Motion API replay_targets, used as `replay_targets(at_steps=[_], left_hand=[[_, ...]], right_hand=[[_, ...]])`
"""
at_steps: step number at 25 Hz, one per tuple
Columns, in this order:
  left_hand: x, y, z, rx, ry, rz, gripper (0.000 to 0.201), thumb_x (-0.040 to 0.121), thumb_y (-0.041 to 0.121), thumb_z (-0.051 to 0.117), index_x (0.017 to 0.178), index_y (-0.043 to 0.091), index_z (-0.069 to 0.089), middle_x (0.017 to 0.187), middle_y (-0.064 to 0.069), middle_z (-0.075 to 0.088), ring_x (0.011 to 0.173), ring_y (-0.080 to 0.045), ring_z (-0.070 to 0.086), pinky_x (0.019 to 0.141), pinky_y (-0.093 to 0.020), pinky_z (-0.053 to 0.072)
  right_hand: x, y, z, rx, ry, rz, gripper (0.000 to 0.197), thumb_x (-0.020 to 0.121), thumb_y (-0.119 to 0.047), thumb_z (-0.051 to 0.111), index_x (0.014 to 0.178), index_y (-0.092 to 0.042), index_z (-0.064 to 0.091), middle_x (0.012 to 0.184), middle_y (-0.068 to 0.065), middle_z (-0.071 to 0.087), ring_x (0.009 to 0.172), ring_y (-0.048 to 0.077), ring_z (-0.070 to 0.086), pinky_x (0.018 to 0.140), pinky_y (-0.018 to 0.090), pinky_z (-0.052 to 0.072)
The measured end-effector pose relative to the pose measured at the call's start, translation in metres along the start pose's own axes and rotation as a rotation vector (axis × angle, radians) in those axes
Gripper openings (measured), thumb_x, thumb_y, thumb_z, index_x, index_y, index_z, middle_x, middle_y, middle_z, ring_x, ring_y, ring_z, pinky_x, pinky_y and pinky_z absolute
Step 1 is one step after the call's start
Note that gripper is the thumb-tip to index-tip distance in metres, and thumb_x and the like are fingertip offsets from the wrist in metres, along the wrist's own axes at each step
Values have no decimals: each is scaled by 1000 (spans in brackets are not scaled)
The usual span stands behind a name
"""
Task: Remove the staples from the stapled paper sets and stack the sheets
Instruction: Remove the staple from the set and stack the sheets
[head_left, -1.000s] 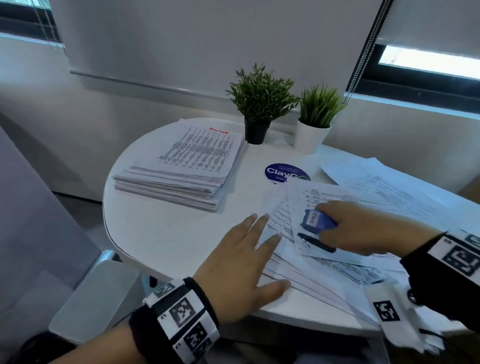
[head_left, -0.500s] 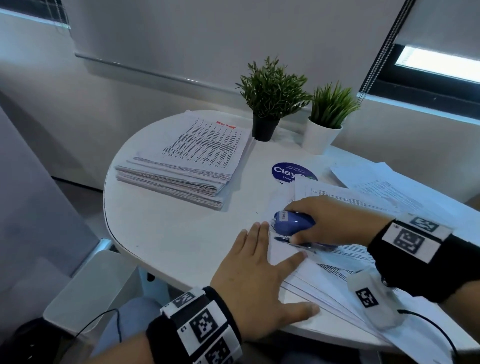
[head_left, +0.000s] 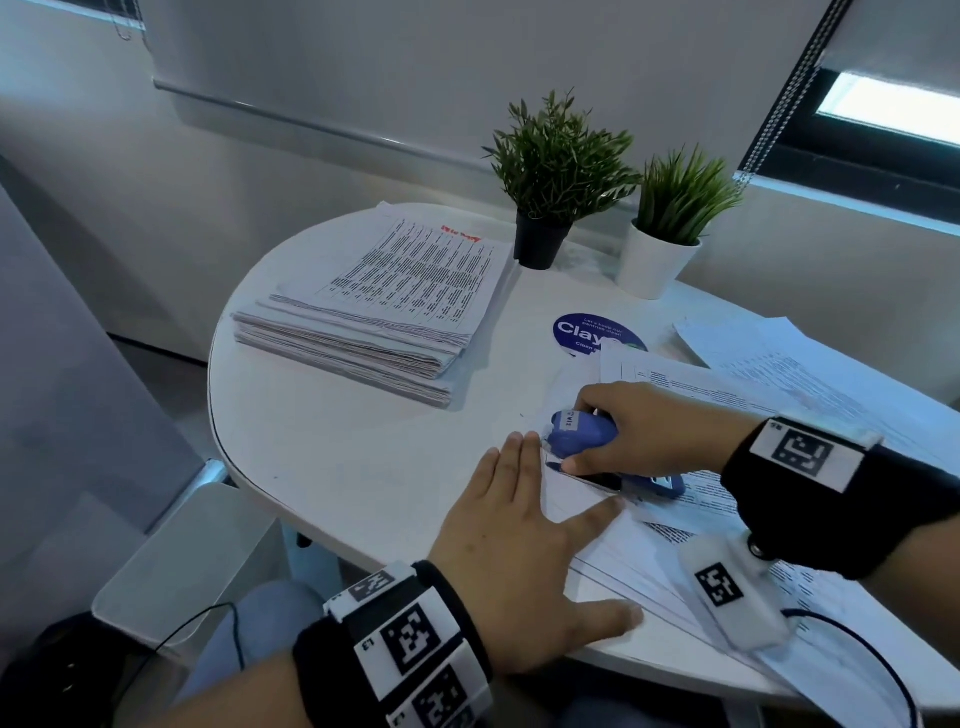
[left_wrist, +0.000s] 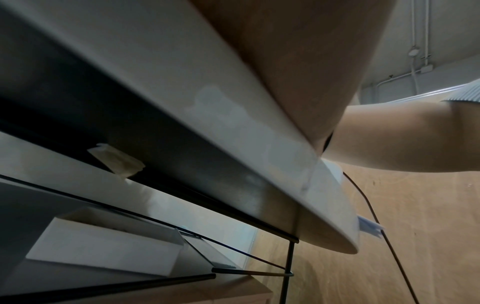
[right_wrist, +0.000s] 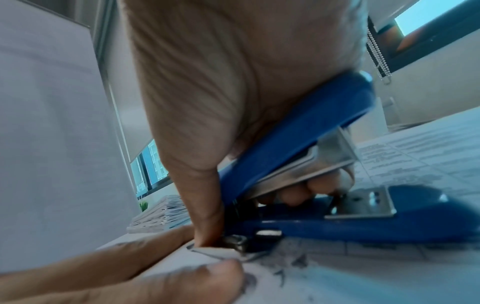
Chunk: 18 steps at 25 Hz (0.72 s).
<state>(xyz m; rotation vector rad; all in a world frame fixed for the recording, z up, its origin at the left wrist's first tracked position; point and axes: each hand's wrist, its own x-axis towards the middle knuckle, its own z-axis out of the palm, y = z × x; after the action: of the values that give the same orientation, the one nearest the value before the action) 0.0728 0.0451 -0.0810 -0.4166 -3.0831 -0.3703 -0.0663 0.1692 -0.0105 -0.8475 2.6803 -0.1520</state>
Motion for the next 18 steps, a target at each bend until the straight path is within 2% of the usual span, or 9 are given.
replay_targets(at_steps=[5,8,10,13,15,18], left_hand=[[2,-1,0,-1,-15,0,82,78,85,30,146,56,-6,155,-22,-28,144,-30,-29,119,-45,-11],[2,-2,1,10,-20,7,82,77,86,28,145,56,-8,154,-22,-29,143,-30,-30,119,-46,-10],[3,-2,1,15,-19,5,82,77,86,27,146,56,-7,154,-23,-28,144,-30,-30,120,-46,-10],[3,-1,0,26,-29,-5,82,78,86,28,146,56,-5,154,-22,-28,144,-30,-30,120,-46,-10],[4,0,0,26,-28,-7,82,78,85,29,146,56,-5,155,-22,-28,144,-30,-29,120,-46,-10],[3,0,-3,22,-31,-9,82,78,85,31,146,56,-4,156,-22,-26,145,-30,-27,120,-45,-10]], right_hand=[[1,-1,3,31,13,59,32,74,-50,75,81,-27,53,85,-9,60,74,9,54,66,27,44],[-3,-9,6,-23,65,65,38,77,-50,69,87,-14,58,85,3,65,73,18,58,66,32,47],[-5,-12,10,-87,151,17,40,80,-52,66,86,-13,55,82,5,63,73,21,59,65,35,48],[-7,-10,14,-185,263,-125,40,82,-54,64,75,-20,43,74,-3,52,67,15,50,58,33,41],[-7,-7,15,-230,262,-167,40,83,-54,62,76,-22,39,76,-6,45,67,10,42,58,29,34],[-4,-7,13,-197,144,-92,37,86,-53,60,85,-20,43,82,-4,50,68,13,49,63,32,42]])
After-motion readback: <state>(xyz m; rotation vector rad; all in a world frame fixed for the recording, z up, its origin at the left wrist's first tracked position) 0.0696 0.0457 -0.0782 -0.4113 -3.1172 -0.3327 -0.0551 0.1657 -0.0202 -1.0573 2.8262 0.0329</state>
